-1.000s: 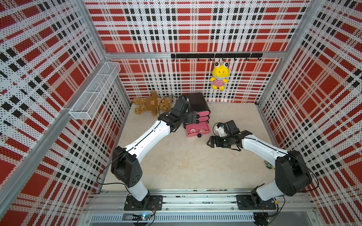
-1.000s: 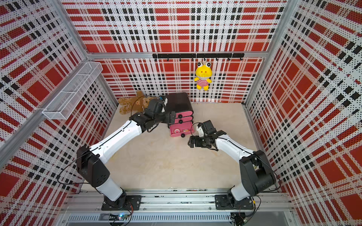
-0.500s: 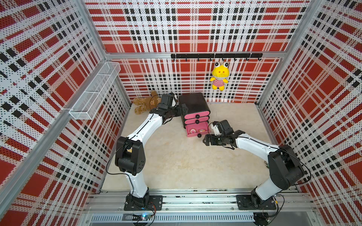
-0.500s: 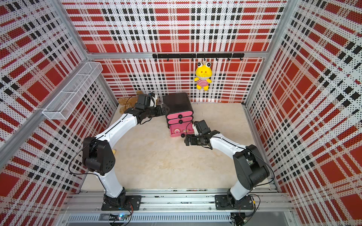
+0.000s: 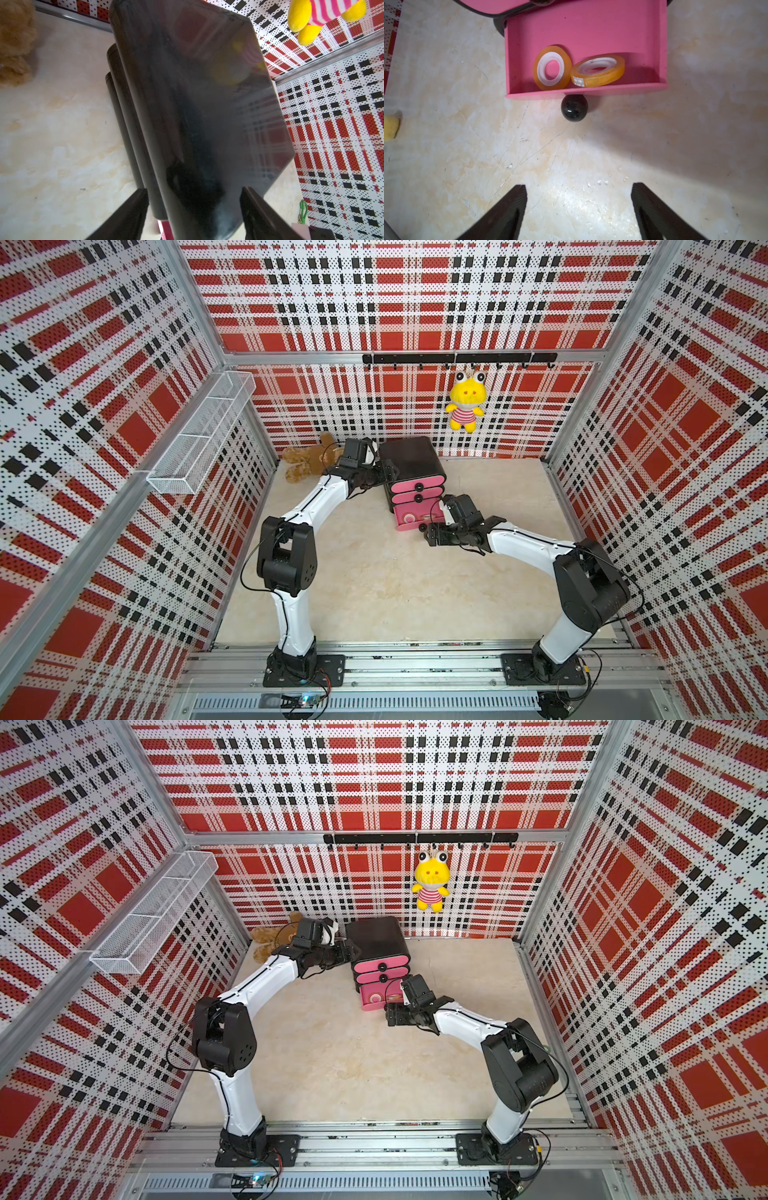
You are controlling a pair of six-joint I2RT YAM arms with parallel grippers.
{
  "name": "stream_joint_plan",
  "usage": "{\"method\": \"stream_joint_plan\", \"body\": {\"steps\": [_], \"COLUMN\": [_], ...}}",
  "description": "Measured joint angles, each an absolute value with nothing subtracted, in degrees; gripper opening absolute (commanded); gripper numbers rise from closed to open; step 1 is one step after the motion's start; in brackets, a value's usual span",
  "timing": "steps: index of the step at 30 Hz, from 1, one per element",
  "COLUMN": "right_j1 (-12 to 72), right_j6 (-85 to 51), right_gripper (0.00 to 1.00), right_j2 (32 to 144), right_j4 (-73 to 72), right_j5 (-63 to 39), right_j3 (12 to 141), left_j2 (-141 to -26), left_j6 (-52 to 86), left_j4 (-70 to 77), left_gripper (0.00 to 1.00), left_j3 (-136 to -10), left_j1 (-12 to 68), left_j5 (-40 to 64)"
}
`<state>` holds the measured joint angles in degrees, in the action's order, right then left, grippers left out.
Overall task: Place the transparent tape into the drawer according to color
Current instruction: Close the drawer in the storage box.
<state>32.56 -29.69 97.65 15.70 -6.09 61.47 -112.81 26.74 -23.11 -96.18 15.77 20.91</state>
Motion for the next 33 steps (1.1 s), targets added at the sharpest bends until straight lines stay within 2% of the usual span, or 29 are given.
{"method": "stream_joint_plan", "body": {"steps": [9, 12, 18, 33], "right_j1": [34.15, 34.54, 35.40, 36.01], "right_j6": [-30.41, -31.14, -32.73, -36.14], "right_gripper": [0.70, 0.63, 0.57, 0.55], "right_j2": [101.75, 103.72, 106.50, 110.67], "right_j4": [11.79, 10.41, 8.03, 3.01], "right_j5": [-2.48, -1.61, 0.75, 2.70], "right_j3": [62.74, 62.87, 63.24, 64.27], "left_j2": [-113.86, -113.86, -113.91, -114.52], "left_j6": [26.72, 26.65, 26.52, 26.46], "left_j4": [-23.20, -23.29, -23.79, -24.34], "left_gripper": [0.73, 0.73, 0.73, 0.73], "left_j3": [-97.95, -97.97, -97.97, -98.45], "left_j1": [15.40, 15.38, 15.29, 15.07], "left_j5": [21.65, 21.67, 21.67, 21.89]}}
